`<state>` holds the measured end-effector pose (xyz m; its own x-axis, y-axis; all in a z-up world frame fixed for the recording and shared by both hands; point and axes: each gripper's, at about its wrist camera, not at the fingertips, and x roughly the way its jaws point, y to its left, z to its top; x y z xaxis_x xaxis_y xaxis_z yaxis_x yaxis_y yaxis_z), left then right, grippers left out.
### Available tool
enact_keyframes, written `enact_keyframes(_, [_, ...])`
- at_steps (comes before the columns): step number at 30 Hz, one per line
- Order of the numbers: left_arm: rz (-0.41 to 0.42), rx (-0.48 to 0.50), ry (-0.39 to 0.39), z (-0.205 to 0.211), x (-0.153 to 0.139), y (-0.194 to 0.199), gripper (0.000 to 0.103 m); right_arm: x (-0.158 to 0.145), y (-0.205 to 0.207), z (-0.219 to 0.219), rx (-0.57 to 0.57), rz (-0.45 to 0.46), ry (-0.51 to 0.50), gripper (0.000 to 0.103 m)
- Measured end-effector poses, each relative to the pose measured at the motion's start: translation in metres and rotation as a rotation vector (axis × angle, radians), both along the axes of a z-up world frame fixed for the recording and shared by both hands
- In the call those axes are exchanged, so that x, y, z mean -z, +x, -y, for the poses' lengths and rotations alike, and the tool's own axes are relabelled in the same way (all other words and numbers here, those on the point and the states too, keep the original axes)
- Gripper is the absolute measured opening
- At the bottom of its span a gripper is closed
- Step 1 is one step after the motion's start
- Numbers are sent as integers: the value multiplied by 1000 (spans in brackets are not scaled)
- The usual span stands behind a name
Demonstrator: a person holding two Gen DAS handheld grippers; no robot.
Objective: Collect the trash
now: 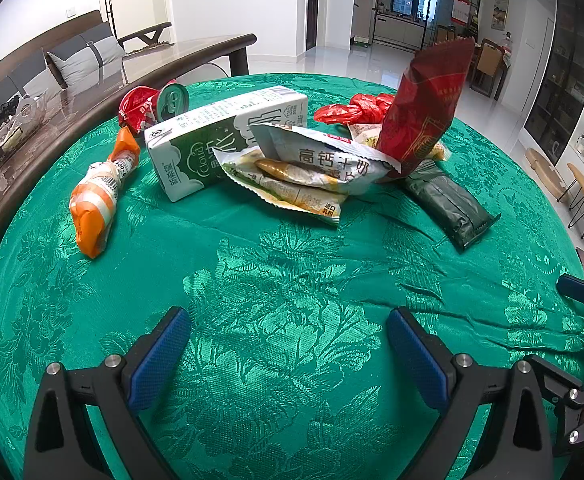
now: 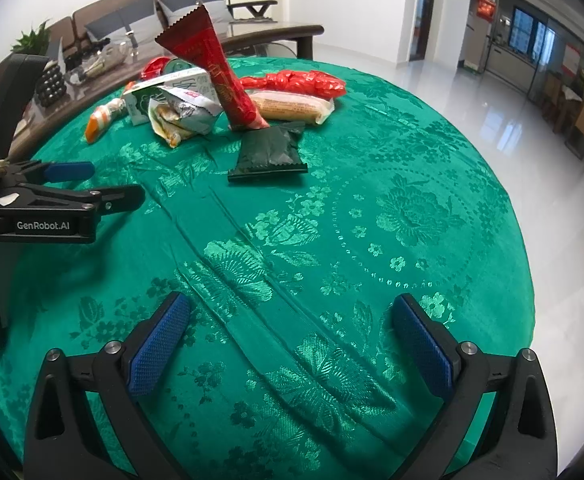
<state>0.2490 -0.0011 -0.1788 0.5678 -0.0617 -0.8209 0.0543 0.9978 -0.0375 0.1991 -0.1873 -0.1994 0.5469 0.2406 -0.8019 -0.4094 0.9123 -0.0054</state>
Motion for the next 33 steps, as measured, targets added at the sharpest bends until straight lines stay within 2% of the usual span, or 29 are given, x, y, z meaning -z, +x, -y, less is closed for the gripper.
enact_keyframes(33, [0,0,0,0,0,0,101,1,0,-3,-6,-2,-14,102])
